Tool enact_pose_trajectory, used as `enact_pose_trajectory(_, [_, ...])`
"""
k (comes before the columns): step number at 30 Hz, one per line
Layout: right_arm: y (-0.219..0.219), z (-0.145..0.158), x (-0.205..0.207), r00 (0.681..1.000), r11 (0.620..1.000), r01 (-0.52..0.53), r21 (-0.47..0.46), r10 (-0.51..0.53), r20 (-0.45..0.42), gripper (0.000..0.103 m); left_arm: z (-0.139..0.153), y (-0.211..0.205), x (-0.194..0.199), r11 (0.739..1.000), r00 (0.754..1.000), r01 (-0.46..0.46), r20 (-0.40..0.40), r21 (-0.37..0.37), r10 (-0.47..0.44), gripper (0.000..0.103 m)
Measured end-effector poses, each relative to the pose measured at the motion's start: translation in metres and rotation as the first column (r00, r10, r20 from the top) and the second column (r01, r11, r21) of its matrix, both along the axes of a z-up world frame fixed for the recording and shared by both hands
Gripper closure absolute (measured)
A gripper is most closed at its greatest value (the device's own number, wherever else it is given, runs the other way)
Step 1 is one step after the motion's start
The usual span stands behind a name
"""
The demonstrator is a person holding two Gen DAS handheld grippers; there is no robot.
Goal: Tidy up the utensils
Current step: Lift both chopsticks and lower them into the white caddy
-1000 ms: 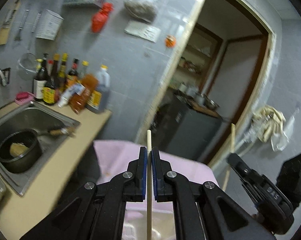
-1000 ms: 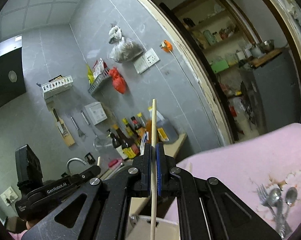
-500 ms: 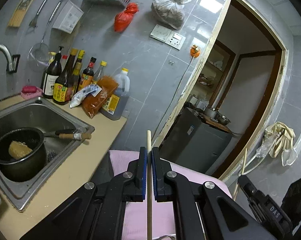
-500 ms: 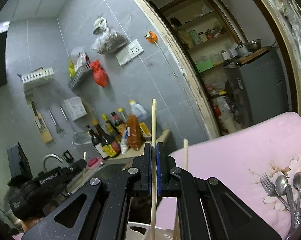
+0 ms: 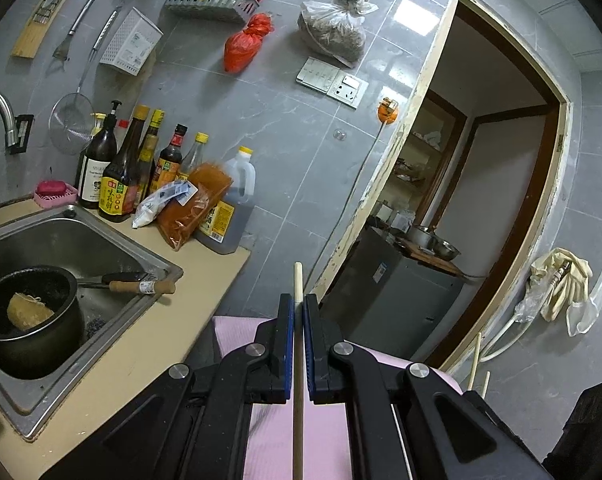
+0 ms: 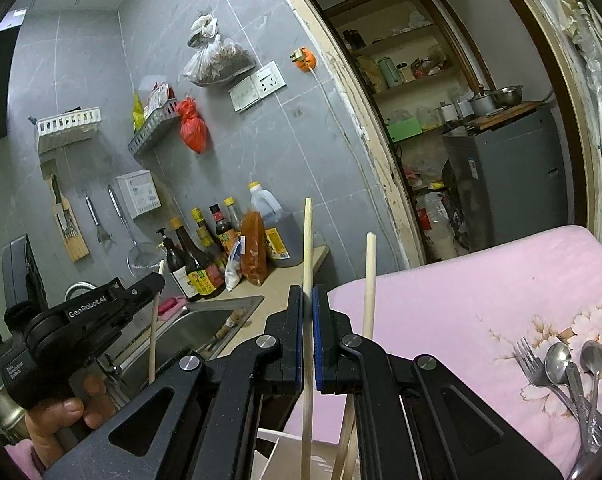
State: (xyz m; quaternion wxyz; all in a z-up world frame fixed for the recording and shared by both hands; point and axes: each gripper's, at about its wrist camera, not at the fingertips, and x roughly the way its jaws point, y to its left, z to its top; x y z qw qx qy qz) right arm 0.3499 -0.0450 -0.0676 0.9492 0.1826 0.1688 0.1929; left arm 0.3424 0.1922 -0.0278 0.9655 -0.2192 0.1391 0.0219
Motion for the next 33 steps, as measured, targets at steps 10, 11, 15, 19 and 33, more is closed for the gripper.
enact_pose_trajectory(10, [0.011,-0.008,-0.002,1.0,1.0,-0.011,-0.029,0.01,-0.008,0.099,-0.007,-0.001,-0.005,1.0,1.0,-0.023,0.014,0.022,0.022,0.098])
enact_pose_trajectory(11, [0.012,-0.01,-0.003,1.0,0.999,-0.013,-0.033,0.012,-0.012,0.099,-0.007,-0.001,-0.006,0.999,1.0,-0.025,0.018,0.024,0.025,0.098])
enact_pose_trajectory(15, [0.015,-0.015,-0.005,1.0,0.999,-0.015,-0.046,0.014,-0.021,0.099,-0.01,-0.003,-0.013,0.999,0.999,-0.032,0.023,0.036,0.031,0.098])
enact_pose_trajectory(19, [0.016,-0.019,-0.008,1.0,0.998,-0.018,-0.061,0.016,-0.025,0.099,-0.014,-0.001,-0.021,0.998,0.998,-0.055,0.029,0.024,0.054,0.098])
enact_pose_trajectory(33, [0.013,-0.024,-0.018,0.997,0.996,-0.05,-0.071,0.045,-0.058,0.098,-0.022,-0.016,-0.043,0.992,1.0,0.014,-0.029,0.129,-0.011,0.098])
